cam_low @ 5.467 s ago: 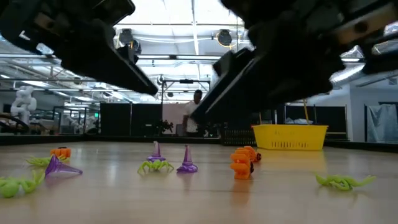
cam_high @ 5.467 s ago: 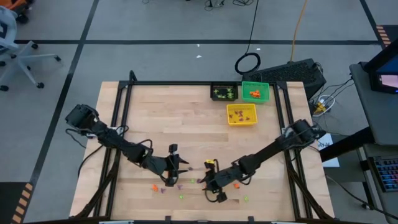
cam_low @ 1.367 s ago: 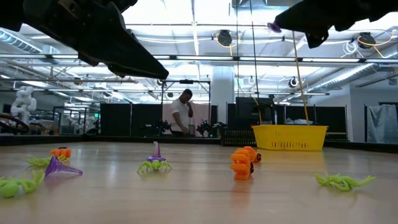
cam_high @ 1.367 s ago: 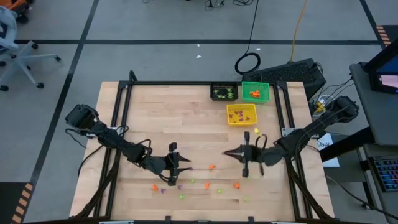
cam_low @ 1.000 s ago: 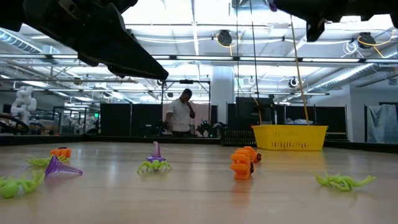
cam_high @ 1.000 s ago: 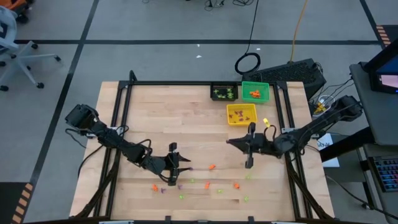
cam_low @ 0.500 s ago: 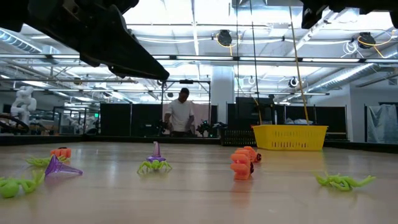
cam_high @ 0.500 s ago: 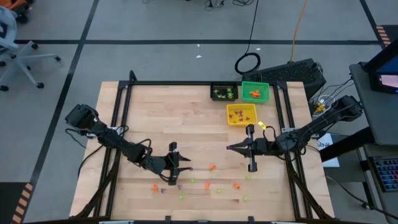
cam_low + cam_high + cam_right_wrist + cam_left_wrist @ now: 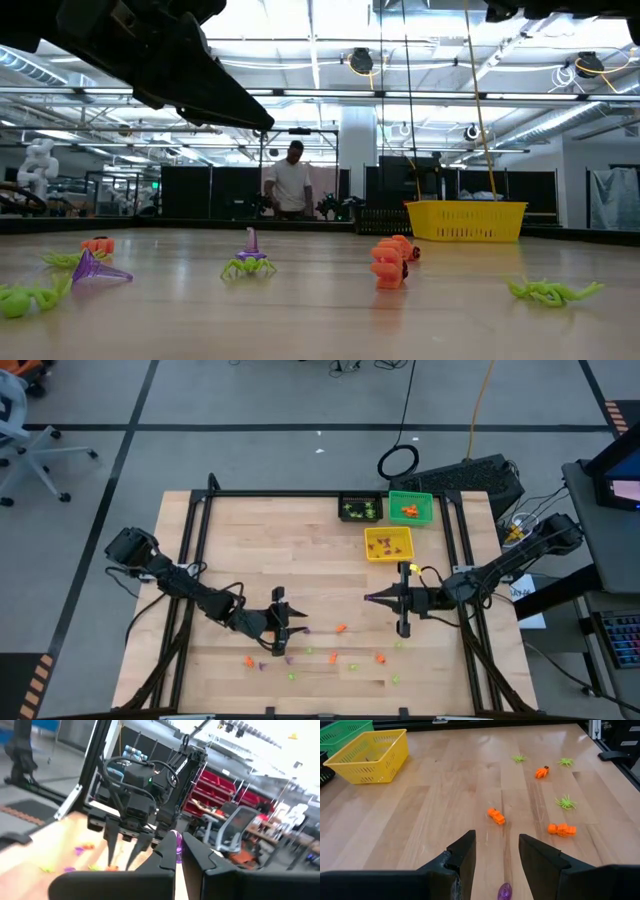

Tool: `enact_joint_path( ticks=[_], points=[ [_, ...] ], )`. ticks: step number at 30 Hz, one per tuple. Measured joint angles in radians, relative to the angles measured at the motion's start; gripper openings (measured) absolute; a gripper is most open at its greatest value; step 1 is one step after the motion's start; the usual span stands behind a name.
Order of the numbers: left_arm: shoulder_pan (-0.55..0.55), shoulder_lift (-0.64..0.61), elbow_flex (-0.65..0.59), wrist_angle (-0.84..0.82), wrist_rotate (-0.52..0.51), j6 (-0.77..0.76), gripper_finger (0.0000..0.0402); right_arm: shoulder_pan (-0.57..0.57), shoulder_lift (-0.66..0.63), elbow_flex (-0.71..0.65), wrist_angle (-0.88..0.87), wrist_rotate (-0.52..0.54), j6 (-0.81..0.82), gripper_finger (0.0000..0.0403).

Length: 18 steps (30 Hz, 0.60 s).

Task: Sort Halloween decoration
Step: Put the violet witch hat toy into the yellow basket

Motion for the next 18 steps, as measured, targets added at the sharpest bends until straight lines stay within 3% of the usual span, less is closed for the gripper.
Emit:
enact_joint_path(
  ticks=[8,18],
  points=[
    [0.0,0.0,0.0,0.0,0.0,0.0,0.0152,0.0,0.0,0.0,-0.005,0.0,-0.248,0.0],
    [0.001,0.0,0.0,0.0,0.0,0.004,0.0152,0.0,0.0,0.0,-0.005,0.0,-0.437,0.0]
  ],
)
